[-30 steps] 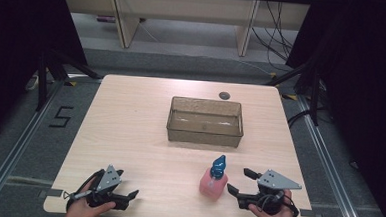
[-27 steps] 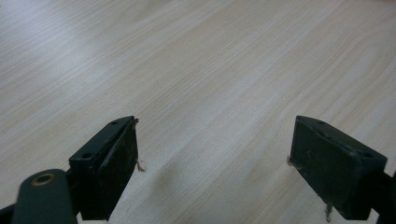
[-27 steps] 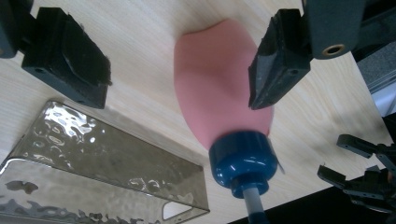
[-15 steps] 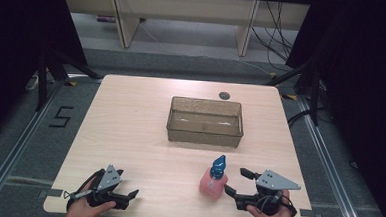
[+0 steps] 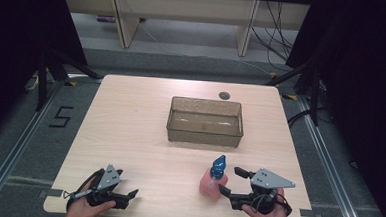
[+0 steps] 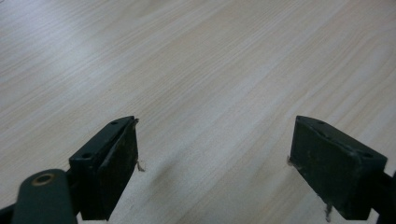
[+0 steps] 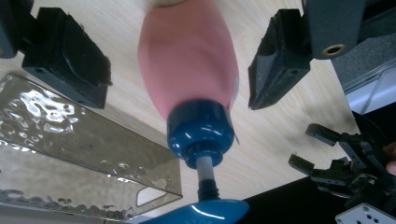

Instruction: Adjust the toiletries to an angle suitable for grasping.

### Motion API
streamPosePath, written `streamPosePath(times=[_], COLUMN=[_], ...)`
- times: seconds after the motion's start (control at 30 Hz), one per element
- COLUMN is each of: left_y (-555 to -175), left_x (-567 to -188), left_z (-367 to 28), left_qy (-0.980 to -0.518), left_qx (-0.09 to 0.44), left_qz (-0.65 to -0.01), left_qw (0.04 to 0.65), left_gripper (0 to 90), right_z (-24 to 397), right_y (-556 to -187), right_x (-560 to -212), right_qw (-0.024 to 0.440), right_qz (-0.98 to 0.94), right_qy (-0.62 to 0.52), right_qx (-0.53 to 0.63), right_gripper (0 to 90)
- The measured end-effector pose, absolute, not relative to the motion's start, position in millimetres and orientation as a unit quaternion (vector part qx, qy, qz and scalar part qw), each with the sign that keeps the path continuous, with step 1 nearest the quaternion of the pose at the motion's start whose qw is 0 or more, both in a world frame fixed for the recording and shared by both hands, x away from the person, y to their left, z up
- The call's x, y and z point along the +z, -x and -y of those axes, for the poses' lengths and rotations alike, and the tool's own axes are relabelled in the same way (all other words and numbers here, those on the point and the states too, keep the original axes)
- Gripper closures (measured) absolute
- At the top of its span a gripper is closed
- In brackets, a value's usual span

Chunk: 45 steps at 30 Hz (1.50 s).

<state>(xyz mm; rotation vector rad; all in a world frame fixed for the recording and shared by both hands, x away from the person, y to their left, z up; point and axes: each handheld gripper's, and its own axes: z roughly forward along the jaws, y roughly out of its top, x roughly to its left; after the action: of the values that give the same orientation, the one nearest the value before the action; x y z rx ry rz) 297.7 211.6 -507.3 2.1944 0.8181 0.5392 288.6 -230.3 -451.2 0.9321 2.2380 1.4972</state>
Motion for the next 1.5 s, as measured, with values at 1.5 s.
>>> streamPosePath(times=[1.5], left_y=[-295.9], left_x=[-507.4], left_z=[-205.6], left_qy=[-0.847], left_qx=[0.201], left_qz=[-0.319], left_qw=[0.376], left_gripper=[14.9], right_z=[201.4], right_y=[-304.0], right_x=[-449.8], right_qw=[0.141], right_qz=[-0.784], right_qy=[-0.308], right_qx=[0.521], right_gripper=[21.2])
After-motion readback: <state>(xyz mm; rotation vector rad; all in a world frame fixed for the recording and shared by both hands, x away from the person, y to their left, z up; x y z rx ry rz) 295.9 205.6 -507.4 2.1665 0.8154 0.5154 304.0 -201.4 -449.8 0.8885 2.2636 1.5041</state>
